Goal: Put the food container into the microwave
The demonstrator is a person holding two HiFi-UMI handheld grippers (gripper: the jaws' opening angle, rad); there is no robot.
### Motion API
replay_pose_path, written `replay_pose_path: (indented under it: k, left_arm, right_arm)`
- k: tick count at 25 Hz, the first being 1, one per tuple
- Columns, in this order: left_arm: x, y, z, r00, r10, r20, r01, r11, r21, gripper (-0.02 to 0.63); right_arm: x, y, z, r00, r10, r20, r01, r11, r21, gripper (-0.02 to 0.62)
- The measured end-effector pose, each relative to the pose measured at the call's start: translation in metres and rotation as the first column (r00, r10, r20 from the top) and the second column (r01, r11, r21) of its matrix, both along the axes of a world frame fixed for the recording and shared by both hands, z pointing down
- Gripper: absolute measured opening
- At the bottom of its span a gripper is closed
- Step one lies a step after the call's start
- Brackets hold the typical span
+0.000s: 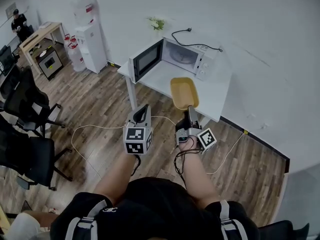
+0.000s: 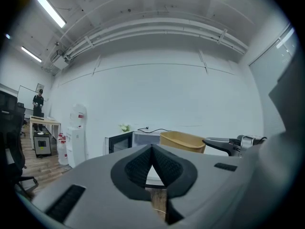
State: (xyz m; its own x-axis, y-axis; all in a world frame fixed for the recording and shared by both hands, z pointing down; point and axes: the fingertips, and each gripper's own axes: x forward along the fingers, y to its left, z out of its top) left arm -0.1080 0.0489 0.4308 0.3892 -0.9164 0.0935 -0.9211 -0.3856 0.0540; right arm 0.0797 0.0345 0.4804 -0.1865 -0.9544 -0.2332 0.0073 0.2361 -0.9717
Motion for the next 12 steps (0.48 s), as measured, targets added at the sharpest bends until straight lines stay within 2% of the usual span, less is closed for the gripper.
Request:
replay_pose_path:
  k: [6, 12]
  left_arm:
    - [-0.027, -0.002, 0.006, 1.000, 0.002, -0.004, -0.002, 1.000, 0.002, 0.009]
    - [-0.035, -0.014, 0.011, 1.000, 0.007, -0.004, -0.007, 1.000, -0.001, 0.009]
  right_arm:
    - [-0.017, -0.002, 0.005, 1.000, 0.025, 0.011, -0.025, 1.000, 0.007, 0.210]
    - [-0.024, -0.017, 0.005, 0.999, 0.030, 0.016, -0.030, 0.999, 0.017, 0.210]
